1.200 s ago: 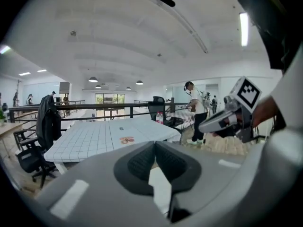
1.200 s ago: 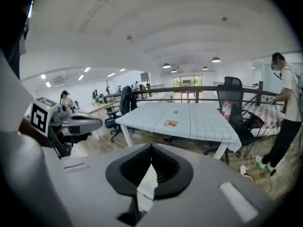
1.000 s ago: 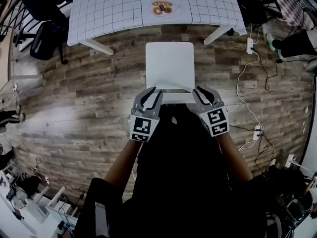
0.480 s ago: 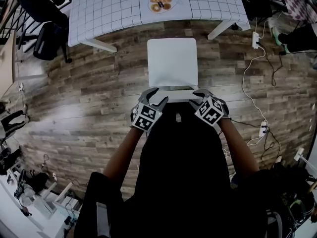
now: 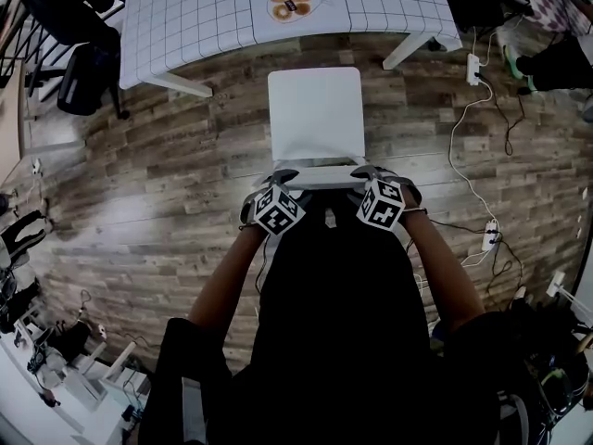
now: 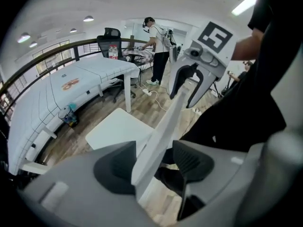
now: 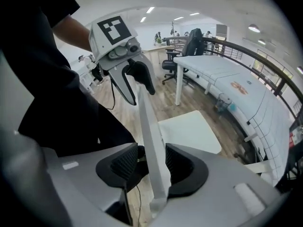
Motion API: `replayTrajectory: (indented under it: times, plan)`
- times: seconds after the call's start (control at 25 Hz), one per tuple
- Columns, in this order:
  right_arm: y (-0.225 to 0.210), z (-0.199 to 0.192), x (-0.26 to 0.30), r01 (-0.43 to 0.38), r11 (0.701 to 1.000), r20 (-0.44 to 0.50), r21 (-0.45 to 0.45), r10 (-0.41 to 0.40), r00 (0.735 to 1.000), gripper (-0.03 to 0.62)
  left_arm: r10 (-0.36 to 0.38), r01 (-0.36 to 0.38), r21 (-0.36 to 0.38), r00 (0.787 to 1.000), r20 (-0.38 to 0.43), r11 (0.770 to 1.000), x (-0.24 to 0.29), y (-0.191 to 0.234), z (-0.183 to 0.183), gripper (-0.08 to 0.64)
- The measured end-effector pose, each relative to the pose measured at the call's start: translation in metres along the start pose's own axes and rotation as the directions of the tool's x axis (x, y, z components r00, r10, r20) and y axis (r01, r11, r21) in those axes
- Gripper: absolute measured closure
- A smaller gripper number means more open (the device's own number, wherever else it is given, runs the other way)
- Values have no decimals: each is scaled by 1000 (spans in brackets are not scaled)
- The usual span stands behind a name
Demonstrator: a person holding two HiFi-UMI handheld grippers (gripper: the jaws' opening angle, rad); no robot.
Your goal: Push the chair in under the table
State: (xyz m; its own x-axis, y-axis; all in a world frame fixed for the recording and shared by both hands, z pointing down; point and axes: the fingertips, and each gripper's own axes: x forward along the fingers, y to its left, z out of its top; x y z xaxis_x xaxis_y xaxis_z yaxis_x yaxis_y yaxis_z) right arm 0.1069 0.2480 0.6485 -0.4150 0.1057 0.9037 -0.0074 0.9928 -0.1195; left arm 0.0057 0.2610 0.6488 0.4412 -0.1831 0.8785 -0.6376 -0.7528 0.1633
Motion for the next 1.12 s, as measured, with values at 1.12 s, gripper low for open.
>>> replayTrajectory:
  times: [1.12]
  plan:
    - [3, -2, 74, -8, 964, -257, -268, -63, 964, 439, 13, 69, 345, 973, -230, 936, 46, -6, -15, 342]
